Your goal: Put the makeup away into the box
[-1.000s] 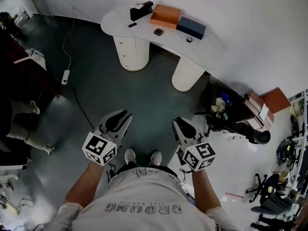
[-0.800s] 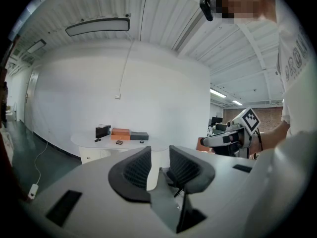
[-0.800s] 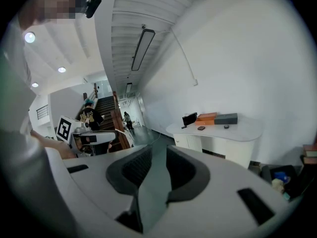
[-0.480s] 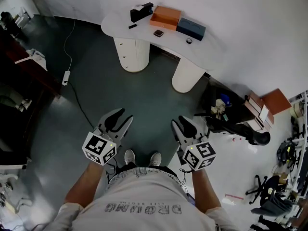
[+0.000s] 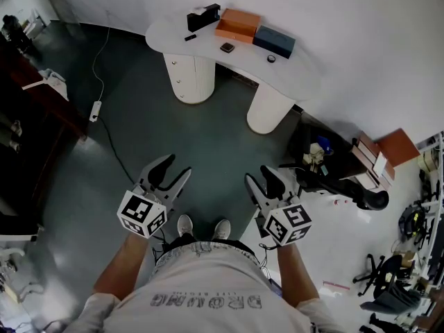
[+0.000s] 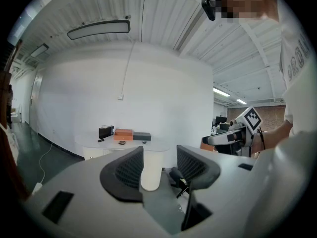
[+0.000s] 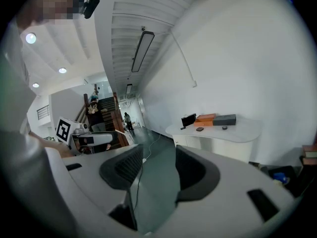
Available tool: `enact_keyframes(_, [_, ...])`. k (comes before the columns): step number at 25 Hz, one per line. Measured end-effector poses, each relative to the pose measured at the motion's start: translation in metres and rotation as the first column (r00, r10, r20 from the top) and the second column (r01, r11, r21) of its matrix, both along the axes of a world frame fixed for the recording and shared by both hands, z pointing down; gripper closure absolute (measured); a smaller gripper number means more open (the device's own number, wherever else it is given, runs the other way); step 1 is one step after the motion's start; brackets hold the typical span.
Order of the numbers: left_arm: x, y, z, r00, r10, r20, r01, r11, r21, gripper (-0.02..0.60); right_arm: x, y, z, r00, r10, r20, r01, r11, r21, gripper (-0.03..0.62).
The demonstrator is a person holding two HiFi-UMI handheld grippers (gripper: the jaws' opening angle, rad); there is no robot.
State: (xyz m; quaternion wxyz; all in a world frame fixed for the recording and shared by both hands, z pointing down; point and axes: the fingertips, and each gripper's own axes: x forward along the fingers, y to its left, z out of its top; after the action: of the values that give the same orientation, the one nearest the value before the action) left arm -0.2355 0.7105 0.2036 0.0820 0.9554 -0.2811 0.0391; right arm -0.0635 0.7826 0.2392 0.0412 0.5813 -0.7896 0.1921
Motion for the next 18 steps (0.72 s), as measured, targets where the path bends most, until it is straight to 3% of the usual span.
enact_keyframes(18, [0.038,0.008,0.002,0.998,-0.052,0.016,0.052,0.999,0.013,0.330,0.044,0.005,0.004,0.999,-0.043,0.001,0.043,0.999,-0.002,0.338])
